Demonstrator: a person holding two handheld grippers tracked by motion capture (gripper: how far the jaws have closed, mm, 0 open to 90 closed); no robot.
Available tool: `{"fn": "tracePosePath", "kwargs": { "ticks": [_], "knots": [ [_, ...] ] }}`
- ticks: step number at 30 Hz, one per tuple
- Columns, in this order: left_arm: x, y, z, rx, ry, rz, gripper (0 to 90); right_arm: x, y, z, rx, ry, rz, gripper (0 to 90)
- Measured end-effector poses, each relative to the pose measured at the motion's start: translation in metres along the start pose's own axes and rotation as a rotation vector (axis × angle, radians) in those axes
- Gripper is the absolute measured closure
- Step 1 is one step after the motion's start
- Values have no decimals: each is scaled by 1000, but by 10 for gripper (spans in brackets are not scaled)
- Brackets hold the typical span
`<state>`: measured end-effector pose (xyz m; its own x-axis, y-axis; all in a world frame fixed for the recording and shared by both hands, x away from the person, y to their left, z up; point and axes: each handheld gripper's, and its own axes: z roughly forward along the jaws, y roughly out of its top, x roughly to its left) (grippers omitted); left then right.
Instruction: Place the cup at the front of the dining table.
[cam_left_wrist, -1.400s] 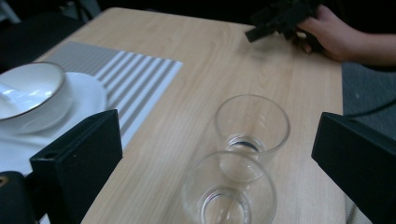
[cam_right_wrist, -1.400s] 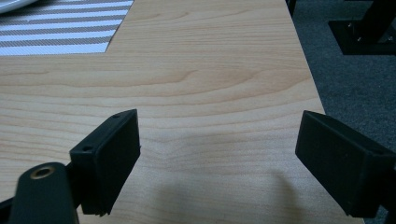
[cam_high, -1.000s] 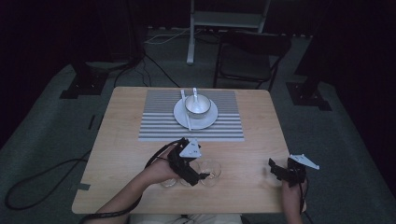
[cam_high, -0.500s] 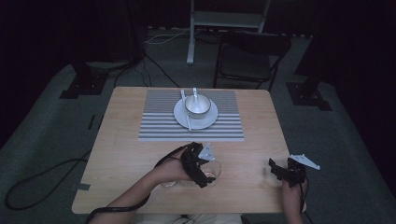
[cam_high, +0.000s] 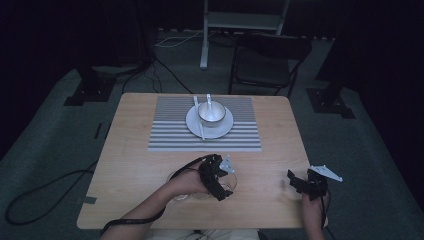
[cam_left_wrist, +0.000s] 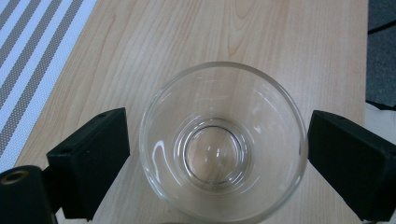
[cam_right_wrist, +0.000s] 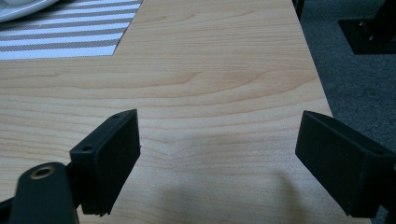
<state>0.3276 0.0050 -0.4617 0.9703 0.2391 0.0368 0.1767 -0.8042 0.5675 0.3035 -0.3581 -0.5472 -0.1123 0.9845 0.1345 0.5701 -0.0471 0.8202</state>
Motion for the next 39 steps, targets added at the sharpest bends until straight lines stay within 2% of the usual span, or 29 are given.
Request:
{"fn": "tracePosePath", "kwargs": {
  "ticks": [1,2,9,19,23,26,31,34,39],
  "knots": [
    [0,0,0,-12,-11,1,164,0,0,0,0,1,2,134],
    [-1,0,0,-6,-8,0,173,0,0,0,-1,1,2,134],
    [-3,-2,7,55,8,24,173,0,0,0,-1,2,3,134],
    [-3,0,7,77,13,24,180,-1,0,0,-2,4,6,134],
    [-4,1,7,77,18,22,182,-1,0,0,-2,4,8,134],
    [-8,2,8,63,41,32,184,-1,0,0,-4,5,10,134],
    [-9,6,9,63,36,36,184,-1,0,0,-6,7,11,134],
    [-10,8,8,55,50,45,185,-2,0,0,-6,9,11,134],
    [-7,12,1,33,75,28,185,-2,0,-1,-6,11,12,134]
  ]
}}
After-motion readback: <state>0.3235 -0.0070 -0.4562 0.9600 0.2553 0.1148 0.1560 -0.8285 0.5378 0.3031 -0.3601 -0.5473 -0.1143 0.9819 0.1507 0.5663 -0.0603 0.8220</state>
